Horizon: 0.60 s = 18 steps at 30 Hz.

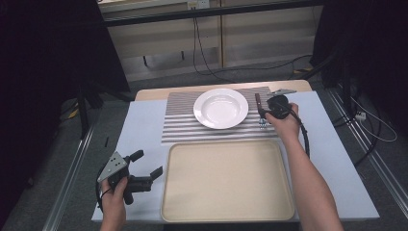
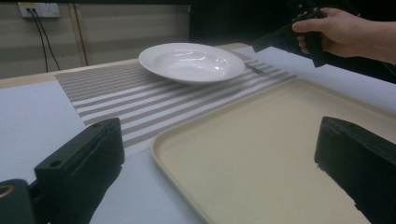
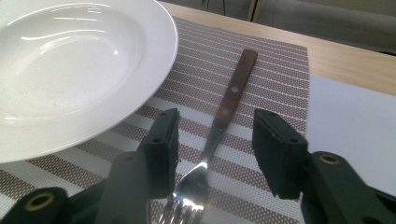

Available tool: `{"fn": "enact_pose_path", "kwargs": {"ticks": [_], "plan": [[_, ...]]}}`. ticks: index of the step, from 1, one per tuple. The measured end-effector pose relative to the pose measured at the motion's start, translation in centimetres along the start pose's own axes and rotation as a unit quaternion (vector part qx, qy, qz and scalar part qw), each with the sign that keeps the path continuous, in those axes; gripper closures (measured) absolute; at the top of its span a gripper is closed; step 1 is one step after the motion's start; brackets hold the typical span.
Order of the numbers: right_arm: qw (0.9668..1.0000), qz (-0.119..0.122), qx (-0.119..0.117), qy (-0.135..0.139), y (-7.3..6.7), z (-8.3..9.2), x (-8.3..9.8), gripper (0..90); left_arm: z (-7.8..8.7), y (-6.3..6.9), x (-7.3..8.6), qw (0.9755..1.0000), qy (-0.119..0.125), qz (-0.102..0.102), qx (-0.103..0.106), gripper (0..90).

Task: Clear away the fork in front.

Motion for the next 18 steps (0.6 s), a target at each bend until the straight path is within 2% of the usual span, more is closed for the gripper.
{"fn": "enact_pose_path", "kwargs": {"ticks": [2, 3, 5, 6, 8, 11, 12, 16, 17, 18], "plan": [[1.0000, -0.007, -0.003, -0.007, 0.0, -0.5, 0.0, 58.0, 0.0, 0.0, 0.0, 1.0000, -0.001, -0.002, -0.001, 1.7], [0.9998, -0.009, -0.005, -0.017, 0.1, -1.0, 0.1, 62.5, -0.1, 0.0, 0.0, 1.0000, -0.001, -0.003, 0.000, 1.8], [0.9997, -0.010, -0.003, -0.022, 0.1, -1.3, 0.1, 63.1, -0.1, 0.0, 0.0, 1.0000, -0.003, -0.002, 0.000, 1.8], [0.9995, -0.013, -0.010, -0.026, 0.2, -1.7, 0.2, 64.0, -0.1, 0.0, 0.0, 1.0000, -0.003, -0.002, 0.000, 1.7], [0.9994, -0.019, -0.001, -0.030, 0.3, -2.3, 0.2, 63.8, -0.1, 0.0, 0.0, 1.0000, -0.003, -0.001, -0.001, 1.8], [0.9995, -0.020, 0.013, -0.019, 0.6, -3.1, -0.1, 61.6, -0.2, -0.2, 0.1, 1.0000, -0.005, 0.001, -0.001, 1.8], [0.9992, -0.026, 0.010, -0.028, 0.9, -3.6, -0.3, 60.8, -0.2, -0.1, 0.1, 1.0000, -0.003, 0.003, -0.001, 1.8], [0.9991, -0.027, 0.011, -0.032, 1.2, -4.4, -0.9, 61.4, -0.3, -0.3, 0.2, 0.9999, -0.007, 0.004, -0.006, 1.8], [0.9990, -0.025, 0.007, -0.038, 1.2, -4.6, -1.1, 61.3, -0.3, -0.3, 0.3, 0.9999, -0.011, 0.000, -0.008, 1.8], [0.9989, -0.019, 0.012, -0.041, 1.2, -4.9, -1.3, 61.5, -0.4, -0.3, 0.3, 0.9999, -0.013, -0.001, -0.011, 1.8]]}}
Point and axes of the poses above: each handheld gripper's, and its own axes: z roughly backward along the jaws, x roughly out of its underside, y roughly to its right, the point moved 3 cm from there along -z, roughly forward along the jaws, and after that the axes turned 9 degrees about -y, right-handed, at the moved point
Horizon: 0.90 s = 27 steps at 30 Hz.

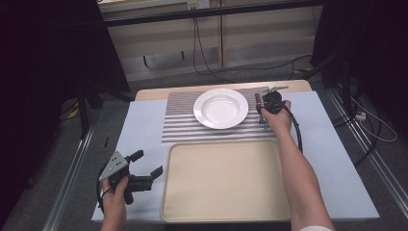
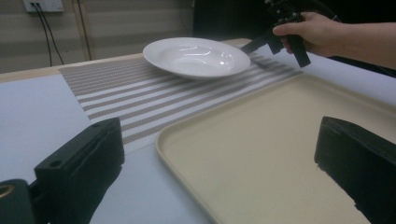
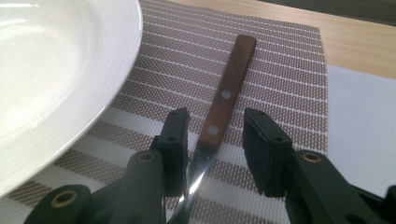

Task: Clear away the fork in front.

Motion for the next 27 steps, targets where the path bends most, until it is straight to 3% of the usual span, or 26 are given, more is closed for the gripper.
{"fn": "enact_pose_path", "kwargs": {"ticks": [2, 3, 6, 8, 9, 12, 17, 23, 27], "plan": [[0.9998, -0.013, -0.015, 0.000, -0.1, -0.5, -0.2, 63.8, -0.1, 0.0, 0.1, 1.0000, -0.002, 0.003, 0.003, 2.0], [0.9995, -0.019, -0.019, -0.013, -0.2, -0.9, -0.3, 63.9, -0.1, 0.0, 0.1, 1.0000, -0.003, 0.002, 0.002, 2.0], [0.9997, -0.016, -0.004, -0.017, -0.4, -1.5, -0.4, 66.6, 0.0, -0.1, 0.1, 1.0000, 0.001, 0.002, 0.001, 2.0], [0.9997, -0.019, -0.008, -0.017, -0.3, -1.6, -0.5, 73.8, 0.0, -0.2, 0.1, 1.0000, 0.000, 0.001, -0.001, 2.0], [0.9990, -0.039, -0.015, -0.016, 0.0, -1.5, -0.4, 77.1, 0.0, -0.2, 0.1, 1.0000, -0.001, 0.002, -0.002, 2.0], [0.9986, -0.044, -0.019, -0.021, 0.1, -1.3, -0.3, 77.6, 0.2, -0.3, 0.2, 1.0000, -0.001, 0.001, -0.004, 2.0], [0.9985, -0.023, -0.018, -0.046, -0.1, -0.4, 0.3, 77.9, 0.2, -0.5, 0.5, 0.9998, -0.012, -0.006, -0.012, 2.0], [0.9963, -0.001, -0.027, -0.082, -0.1, 1.3, 1.5, 77.9, 0.3, -0.3, 0.4, 0.9999, -0.003, -0.008, -0.009, 2.0], [0.9962, 0.004, -0.030, -0.082, 0.1, 2.3, 2.7, 77.9, 0.4, -0.3, 0.3, 0.9999, 0.000, -0.008, -0.008, 2.0]]}}
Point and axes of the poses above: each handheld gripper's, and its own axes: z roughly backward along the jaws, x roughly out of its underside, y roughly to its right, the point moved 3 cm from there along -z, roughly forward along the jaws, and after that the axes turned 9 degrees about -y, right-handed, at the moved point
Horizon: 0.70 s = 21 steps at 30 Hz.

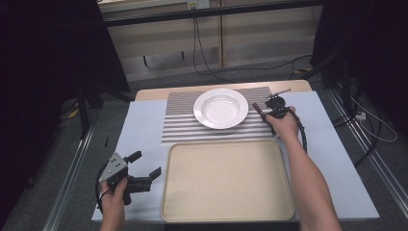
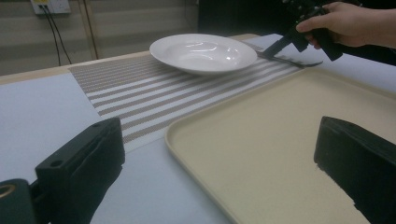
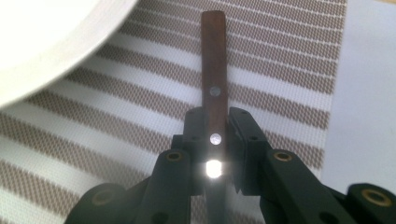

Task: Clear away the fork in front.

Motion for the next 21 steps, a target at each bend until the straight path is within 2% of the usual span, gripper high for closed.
{"fn": "enact_pose_path", "kwargs": {"ticks": [7, 9, 11, 13, 17, 20, 21], "plan": [[0.9997, 0.012, -0.007, -0.021, 0.5, 1.1, 1.5, 77.8, -0.2, 0.1, 0.0, 1.0000, 0.000, 0.003, 0.007, 2.0], [0.9997, 0.008, -0.011, -0.020, 0.5, 1.2, 1.6, 77.3, -0.2, 0.1, -0.1, 1.0000, 0.002, 0.003, 0.006, 2.0], [0.9996, 0.010, -0.007, -0.025, 0.5, 1.2, 1.5, 76.1, -0.2, 0.1, -0.1, 1.0000, 0.002, 0.003, 0.006, 2.0], [0.9994, 0.015, -0.002, -0.032, 0.4, 1.1, 1.2, 69.9, -0.2, 0.0, -0.1, 1.0000, 0.002, 0.004, 0.006, 2.0], [0.9985, 0.018, -0.001, -0.051, 0.3, 0.9, 0.6, 72.6, -0.3, 0.1, 0.0, 1.0000, -0.001, 0.000, 0.006, 2.0], [0.9975, 0.013, -0.006, -0.069, 0.4, 0.9, 0.1, 73.7, -0.4, 0.1, 0.0, 1.0000, -0.004, -0.001, 0.007, 2.0], [0.9970, 0.005, -0.010, -0.077, 0.4, 0.8, 0.0, 73.6, -0.4, 0.1, 0.1, 1.0000, -0.005, -0.001, 0.007, 2.1]]}}
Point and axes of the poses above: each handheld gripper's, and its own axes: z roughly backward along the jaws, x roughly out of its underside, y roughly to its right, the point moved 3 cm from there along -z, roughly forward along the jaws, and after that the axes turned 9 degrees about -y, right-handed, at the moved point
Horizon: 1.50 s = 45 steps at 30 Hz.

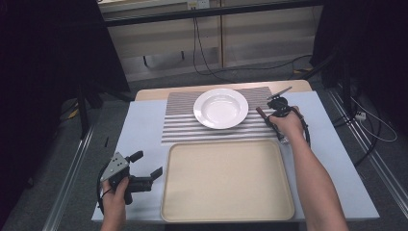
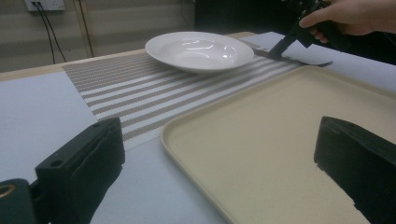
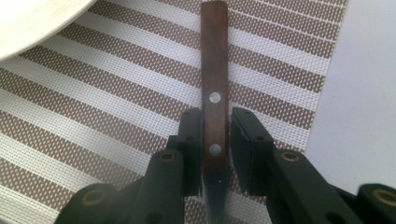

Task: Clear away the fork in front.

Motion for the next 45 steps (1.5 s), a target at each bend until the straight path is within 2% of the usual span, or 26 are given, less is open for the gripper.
{"fn": "enact_pose_path", "kwargs": {"ticks": [3, 7, 11, 16, 19, 23, 26, 31, 35, 39, 41, 45], "plan": [[0.9999, 0.007, 0.002, -0.013, 0.0, 0.0, -0.2, 73.4, -0.2, 0.0, 0.1, 1.0000, -0.003, 0.001, 0.000, 2.1], [0.9997, 0.012, 0.020, -0.013, -0.4, -0.1, -0.3, 73.3, -0.2, 0.1, 0.1, 1.0000, -0.007, -0.003, 0.001, 2.1], [0.9995, 0.016, 0.021, -0.019, -0.4, -0.1, -0.4, 73.3, -0.2, 0.2, 0.1, 1.0000, -0.003, 0.002, 0.003, 2.1], [0.9997, -0.004, 0.008, -0.022, -0.1, 0.0, -0.5, 74.9, -0.2, 0.0, 0.1, 1.0000, -0.006, -0.001, -0.002, 2.1], [0.9995, -0.025, -0.004, -0.020, 0.2, -0.1, -0.5, 77.5, -0.3, 0.1, 0.1, 1.0000, -0.007, -0.001, 0.001, 2.1], [0.9993, -0.024, 0.002, -0.029, 0.1, -0.1, -0.7, 77.7, -0.5, 0.2, 0.1, 0.9999, -0.011, -0.004, 0.002, 2.1], [0.9988, -0.019, 0.009, -0.045, -0.1, 0.0, -1.0, 77.8, -0.6, 0.2, 0.1, 0.9999, -0.012, -0.004, 0.003, 2.1], [0.9977, -0.017, 0.005, -0.065, 0.0, -0.1, -1.5, 77.0, -0.6, 0.2, 0.1, 0.9999, -0.014, -0.004, 0.003, 2.1], [0.9944, 0.007, 0.024, -0.103, -0.4, -0.2, -2.4, 76.4, -0.7, 0.1, 0.2, 0.9998, -0.018, -0.007, 0.000, 2.2], [0.9899, 0.013, 0.038, -0.136, -0.8, -0.3, -3.1, 77.5, -0.6, 0.0, 0.2, 0.9998, -0.016, -0.008, -0.002, 2.2], [0.9901, 0.004, 0.033, -0.136, -0.6, -0.4, -3.1, 77.7, -0.6, -0.1, 0.2, 0.9998, -0.017, -0.009, -0.003, 2.2], [0.9914, 0.007, 0.026, -0.128, -0.5, -0.3, -2.9, 77.8, -0.6, 0.0, 0.2, 0.9998, -0.016, -0.008, -0.002, 2.2]]}}
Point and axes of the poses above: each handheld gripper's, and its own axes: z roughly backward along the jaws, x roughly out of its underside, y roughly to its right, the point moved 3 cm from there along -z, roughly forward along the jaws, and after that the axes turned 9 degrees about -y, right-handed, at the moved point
